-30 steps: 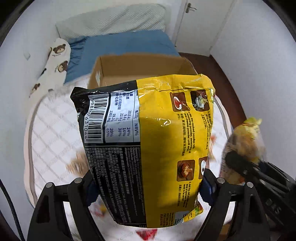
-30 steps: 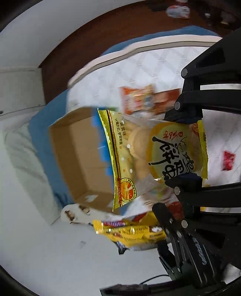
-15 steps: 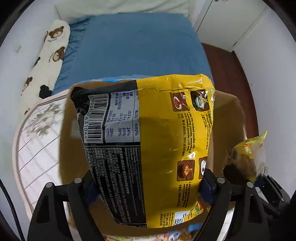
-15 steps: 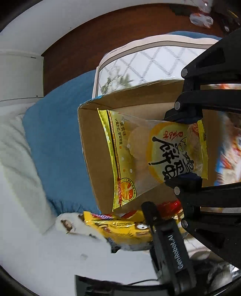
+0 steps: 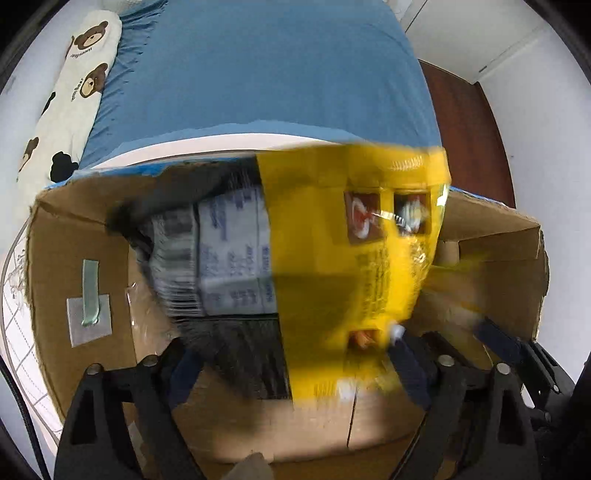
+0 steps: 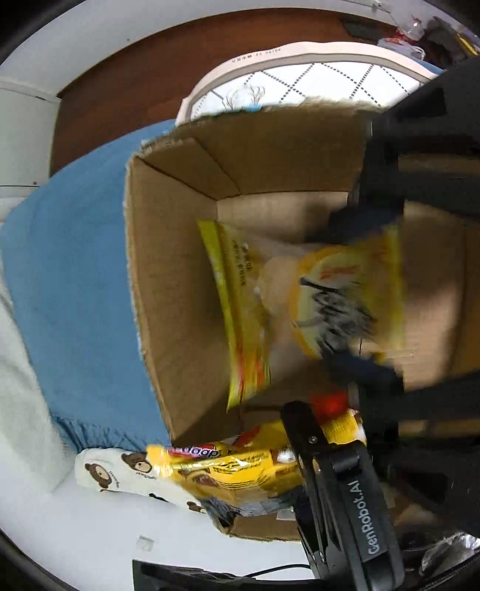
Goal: Organize snacks
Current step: 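Carry both packets into the cardboard box and open both tools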
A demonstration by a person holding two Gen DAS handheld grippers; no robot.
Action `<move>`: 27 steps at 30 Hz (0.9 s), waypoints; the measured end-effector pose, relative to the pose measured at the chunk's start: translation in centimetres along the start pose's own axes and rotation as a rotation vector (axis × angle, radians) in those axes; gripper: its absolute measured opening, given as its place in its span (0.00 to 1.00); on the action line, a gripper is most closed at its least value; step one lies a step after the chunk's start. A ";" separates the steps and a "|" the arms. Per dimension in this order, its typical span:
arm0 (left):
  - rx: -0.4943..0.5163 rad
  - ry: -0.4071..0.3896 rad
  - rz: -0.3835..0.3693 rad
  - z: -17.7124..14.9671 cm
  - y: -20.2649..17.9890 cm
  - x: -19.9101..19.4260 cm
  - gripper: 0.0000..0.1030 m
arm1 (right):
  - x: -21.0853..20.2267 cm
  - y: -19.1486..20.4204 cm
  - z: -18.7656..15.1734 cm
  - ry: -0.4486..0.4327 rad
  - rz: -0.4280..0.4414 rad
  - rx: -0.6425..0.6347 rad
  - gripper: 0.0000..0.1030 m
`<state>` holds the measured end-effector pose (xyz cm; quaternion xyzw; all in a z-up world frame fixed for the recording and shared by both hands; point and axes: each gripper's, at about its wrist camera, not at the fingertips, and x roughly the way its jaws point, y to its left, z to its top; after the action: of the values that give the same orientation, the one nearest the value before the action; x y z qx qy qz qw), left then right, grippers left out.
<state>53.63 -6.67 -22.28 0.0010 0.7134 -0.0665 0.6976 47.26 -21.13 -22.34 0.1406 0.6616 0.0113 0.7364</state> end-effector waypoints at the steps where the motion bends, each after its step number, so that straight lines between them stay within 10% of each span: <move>1: 0.000 -0.001 0.002 0.0 0.0 0.0 0.88 | 0.5 0.0 0.4 0.002 0.008 -0.005 0.78; 27: 0.015 -0.351 0.085 -12.7 1.0 -12.0 0.88 | -10.4 0.5 -8.8 -0.203 -0.114 -0.094 0.80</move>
<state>41.36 -3.40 -10.20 0.0247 0.5793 -0.0417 0.8137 37.45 -21.03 -12.88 0.0686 0.5894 -0.0136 0.8048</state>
